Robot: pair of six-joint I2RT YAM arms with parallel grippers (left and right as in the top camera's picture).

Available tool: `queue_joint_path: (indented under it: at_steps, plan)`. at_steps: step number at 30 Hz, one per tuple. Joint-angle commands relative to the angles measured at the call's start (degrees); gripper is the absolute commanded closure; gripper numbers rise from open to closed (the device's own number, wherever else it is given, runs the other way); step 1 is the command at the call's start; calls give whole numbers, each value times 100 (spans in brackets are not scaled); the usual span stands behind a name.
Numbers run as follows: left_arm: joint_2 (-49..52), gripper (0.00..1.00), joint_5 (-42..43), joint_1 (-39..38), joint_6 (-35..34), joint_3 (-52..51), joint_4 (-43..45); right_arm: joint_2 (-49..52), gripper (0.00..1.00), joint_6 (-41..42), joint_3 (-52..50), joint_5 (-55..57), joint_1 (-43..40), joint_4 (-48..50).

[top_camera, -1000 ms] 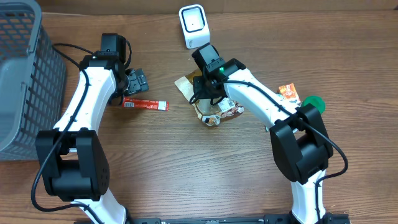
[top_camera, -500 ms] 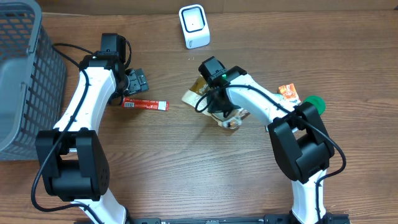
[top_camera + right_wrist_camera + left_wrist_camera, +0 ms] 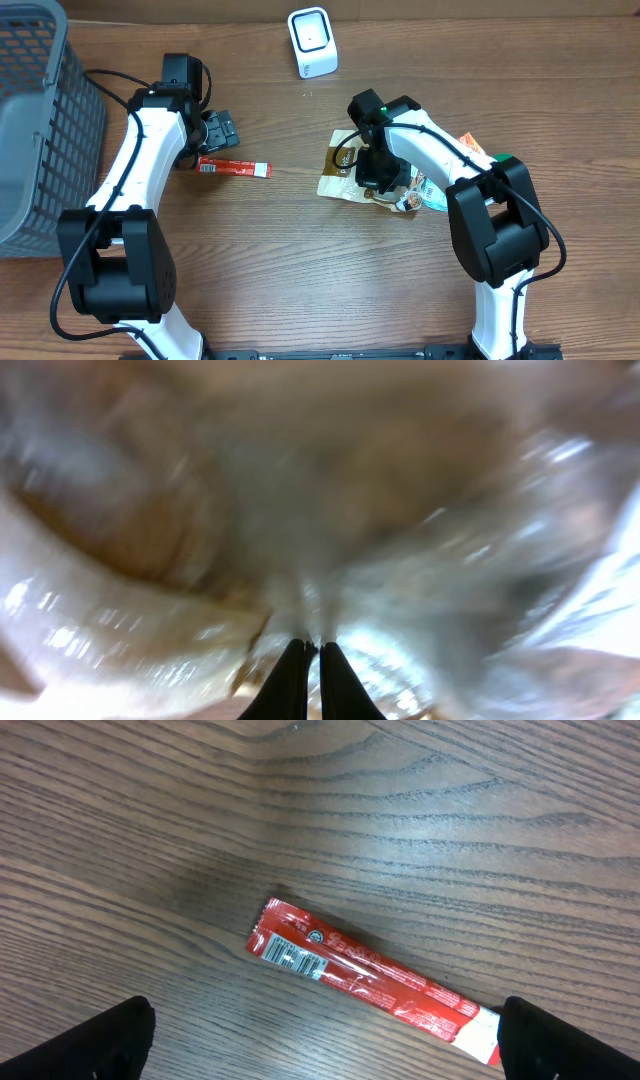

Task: Scan the item barcode
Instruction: 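Carry the snack bag right and set it down near the packets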

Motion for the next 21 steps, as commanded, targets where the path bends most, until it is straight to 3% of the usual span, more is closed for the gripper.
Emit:
queue_joint_path:
  at_steps: [1, 6, 12, 21]
  plan:
    - [-26, 0, -55, -11, 109, 85, 13, -140, 93, -389, 387, -629, 15, -7]
    - [-26, 1, -55, -11, 109, 85, 13, -166, 93, -575, 984, -114, -70, 120]
    - [-26, 0, -55, -11, 109, 85, 13, -155, 93, -505, 942, 1025, -422, 879]
    - [-26, 1, -55, -11, 109, 85, 13, -105, 93, -358, 879, 905, -1069, 992]
